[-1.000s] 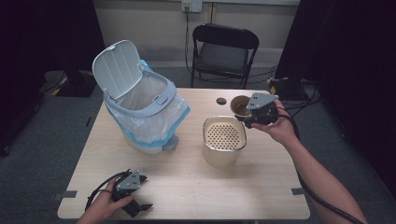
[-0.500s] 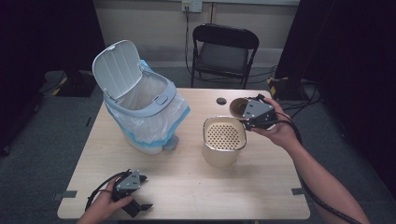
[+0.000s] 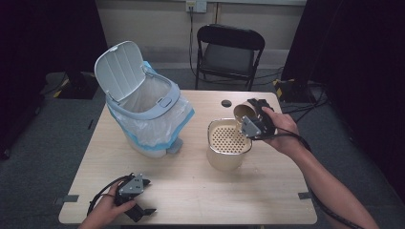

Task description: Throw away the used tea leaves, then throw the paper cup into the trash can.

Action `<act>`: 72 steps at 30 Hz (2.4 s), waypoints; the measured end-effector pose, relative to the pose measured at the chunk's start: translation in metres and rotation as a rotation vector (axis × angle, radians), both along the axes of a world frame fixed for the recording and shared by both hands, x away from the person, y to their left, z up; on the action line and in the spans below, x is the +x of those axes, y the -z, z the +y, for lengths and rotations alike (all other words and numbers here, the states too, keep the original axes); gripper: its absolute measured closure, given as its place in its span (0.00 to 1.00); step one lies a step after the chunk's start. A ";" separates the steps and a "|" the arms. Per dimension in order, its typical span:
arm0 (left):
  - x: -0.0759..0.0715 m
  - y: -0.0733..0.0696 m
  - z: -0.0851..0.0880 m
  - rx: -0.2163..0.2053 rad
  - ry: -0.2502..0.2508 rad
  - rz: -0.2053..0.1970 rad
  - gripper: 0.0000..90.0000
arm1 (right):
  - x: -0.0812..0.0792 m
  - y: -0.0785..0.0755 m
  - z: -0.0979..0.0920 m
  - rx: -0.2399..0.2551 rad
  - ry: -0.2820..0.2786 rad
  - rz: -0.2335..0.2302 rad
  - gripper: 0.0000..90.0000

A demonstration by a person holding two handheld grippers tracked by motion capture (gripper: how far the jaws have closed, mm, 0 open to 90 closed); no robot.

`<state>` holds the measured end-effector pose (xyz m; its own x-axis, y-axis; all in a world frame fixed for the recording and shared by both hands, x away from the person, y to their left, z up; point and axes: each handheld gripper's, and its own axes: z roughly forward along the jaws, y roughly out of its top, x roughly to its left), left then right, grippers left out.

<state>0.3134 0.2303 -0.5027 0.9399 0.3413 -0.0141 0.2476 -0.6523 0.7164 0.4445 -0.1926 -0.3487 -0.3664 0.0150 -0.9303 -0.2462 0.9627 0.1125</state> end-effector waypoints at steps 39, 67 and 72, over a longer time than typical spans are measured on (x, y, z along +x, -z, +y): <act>0.000 0.000 0.000 0.002 0.003 0.001 0.00 | 0.022 -0.016 -0.002 0.304 0.128 0.325 0.33; 0.000 0.000 0.000 -0.001 0.001 -0.004 0.00 | 0.046 -0.026 -0.010 0.696 0.173 0.733 0.32; 0.000 0.000 0.000 0.001 0.003 -0.003 0.00 | 0.048 -0.028 -0.009 0.717 0.171 0.760 0.32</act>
